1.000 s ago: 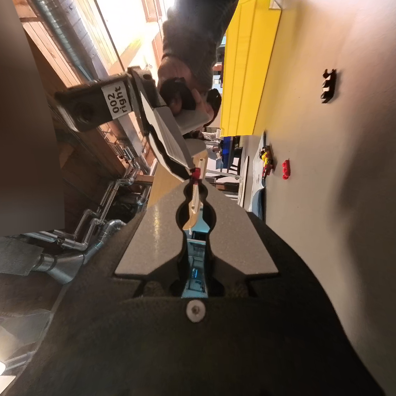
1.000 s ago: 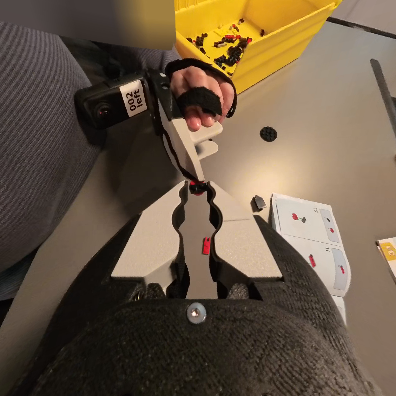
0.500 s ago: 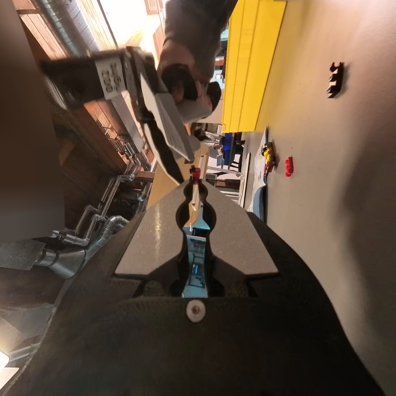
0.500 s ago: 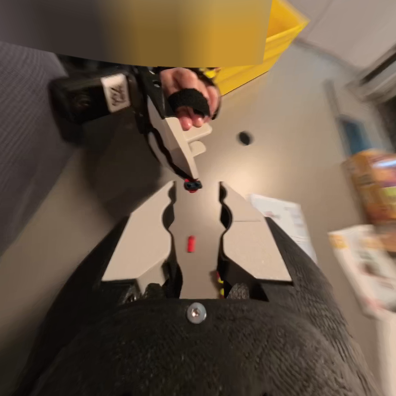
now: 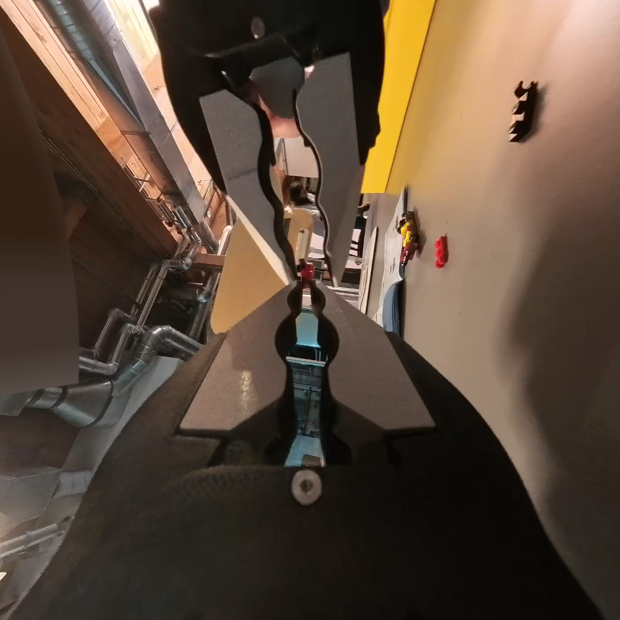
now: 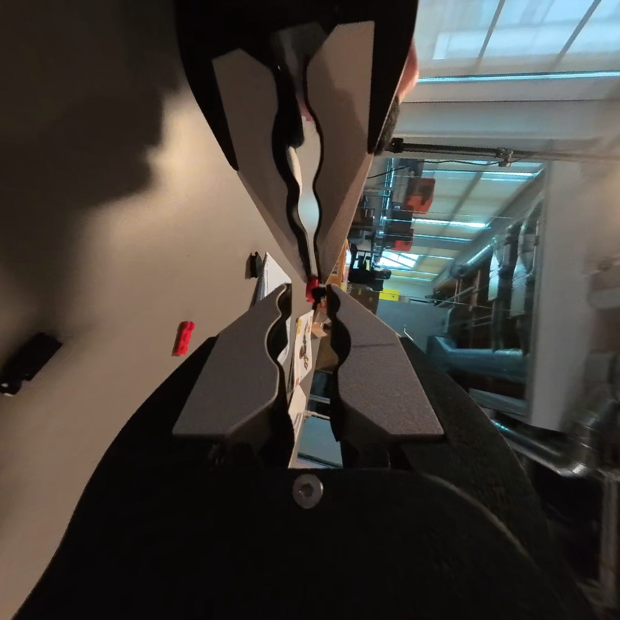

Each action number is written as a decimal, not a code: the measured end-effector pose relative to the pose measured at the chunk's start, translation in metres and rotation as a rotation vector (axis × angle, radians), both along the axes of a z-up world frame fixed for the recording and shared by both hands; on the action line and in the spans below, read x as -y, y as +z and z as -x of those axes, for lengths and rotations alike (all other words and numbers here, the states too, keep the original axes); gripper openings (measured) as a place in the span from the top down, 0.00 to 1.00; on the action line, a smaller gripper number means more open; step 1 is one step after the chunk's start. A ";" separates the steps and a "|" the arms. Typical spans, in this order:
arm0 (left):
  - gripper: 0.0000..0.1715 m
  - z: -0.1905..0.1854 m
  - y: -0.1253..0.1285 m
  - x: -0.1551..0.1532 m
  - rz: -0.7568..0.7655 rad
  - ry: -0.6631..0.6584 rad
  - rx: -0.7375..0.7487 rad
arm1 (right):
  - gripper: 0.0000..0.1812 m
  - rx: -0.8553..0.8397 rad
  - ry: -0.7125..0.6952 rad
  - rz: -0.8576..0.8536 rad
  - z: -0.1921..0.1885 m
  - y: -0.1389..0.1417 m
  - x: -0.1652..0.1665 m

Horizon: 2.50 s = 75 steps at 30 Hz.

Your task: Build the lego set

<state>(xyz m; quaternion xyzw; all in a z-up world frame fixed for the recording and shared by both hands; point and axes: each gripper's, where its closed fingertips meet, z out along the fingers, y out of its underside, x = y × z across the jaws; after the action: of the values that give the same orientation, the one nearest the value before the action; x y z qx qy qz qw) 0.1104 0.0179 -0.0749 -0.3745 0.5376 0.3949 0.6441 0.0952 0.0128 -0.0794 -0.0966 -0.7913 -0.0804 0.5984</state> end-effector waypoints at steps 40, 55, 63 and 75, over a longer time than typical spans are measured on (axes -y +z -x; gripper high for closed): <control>0.98 0.006 -0.031 -0.004 0.535 -0.052 0.360 | 0.96 0.023 -0.078 0.822 0.004 -0.030 -0.011; 0.98 0.004 -0.038 -0.002 0.579 -0.037 0.350 | 0.97 0.006 -0.103 0.669 0.002 -0.036 -0.011; 0.98 0.007 -0.037 -0.004 0.624 -0.041 0.411 | 0.96 0.005 -0.090 0.921 0.007 -0.037 -0.012; 0.98 0.002 -0.041 0.001 0.564 -0.085 0.309 | 0.96 0.048 -0.012 0.872 0.003 -0.041 -0.006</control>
<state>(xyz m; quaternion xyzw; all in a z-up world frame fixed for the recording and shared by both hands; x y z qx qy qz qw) 0.1087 0.0170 -0.1157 -0.5710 0.5367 0.1418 0.6048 0.0926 0.0187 -0.1207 -0.3427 -0.7642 0.2556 0.4828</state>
